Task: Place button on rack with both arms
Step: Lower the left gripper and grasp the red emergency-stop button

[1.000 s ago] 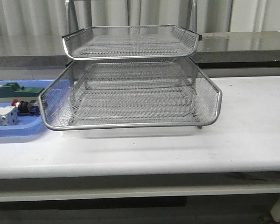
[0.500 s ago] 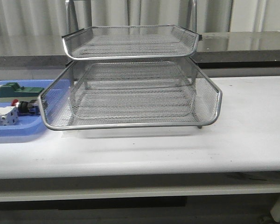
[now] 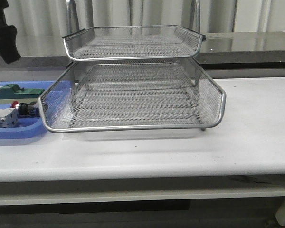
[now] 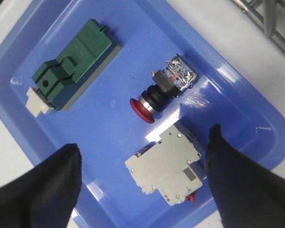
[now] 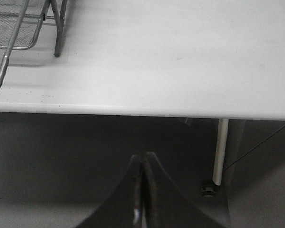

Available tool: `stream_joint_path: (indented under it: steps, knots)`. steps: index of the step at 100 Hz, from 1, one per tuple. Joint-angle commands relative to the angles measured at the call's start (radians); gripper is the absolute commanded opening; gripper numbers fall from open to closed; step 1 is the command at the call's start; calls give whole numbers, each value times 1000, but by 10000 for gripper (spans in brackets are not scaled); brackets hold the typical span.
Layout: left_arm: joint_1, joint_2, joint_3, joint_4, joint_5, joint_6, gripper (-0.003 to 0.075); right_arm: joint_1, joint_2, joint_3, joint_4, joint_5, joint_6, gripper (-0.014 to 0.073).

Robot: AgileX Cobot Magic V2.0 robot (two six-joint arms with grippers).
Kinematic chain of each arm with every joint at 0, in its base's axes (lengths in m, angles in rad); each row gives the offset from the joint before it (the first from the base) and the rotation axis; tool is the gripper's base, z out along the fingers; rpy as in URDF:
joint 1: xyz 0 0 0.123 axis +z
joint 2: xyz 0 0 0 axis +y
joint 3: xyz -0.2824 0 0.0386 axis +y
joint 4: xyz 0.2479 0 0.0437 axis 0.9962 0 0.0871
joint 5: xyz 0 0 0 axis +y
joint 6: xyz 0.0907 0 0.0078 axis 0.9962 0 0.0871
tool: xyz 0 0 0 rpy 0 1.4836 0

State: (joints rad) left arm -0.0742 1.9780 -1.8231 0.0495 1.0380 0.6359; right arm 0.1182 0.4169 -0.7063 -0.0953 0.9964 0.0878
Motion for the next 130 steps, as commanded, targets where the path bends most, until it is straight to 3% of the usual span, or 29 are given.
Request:
stream_joint_path:
  steps: [1, 61, 130]
  knots:
    - [1, 3, -85, -9, -1, 49, 512, -7, 6, -32, -19, -62, -5, -67]
    - [1, 235, -169, -62, -48, 237, 512, -7, 6, -32, -19, -62, -5, -67]
    - [7, 342, -208, -94, -128, 285, 514, -7, 6, -32, -19, -62, -5, -67]
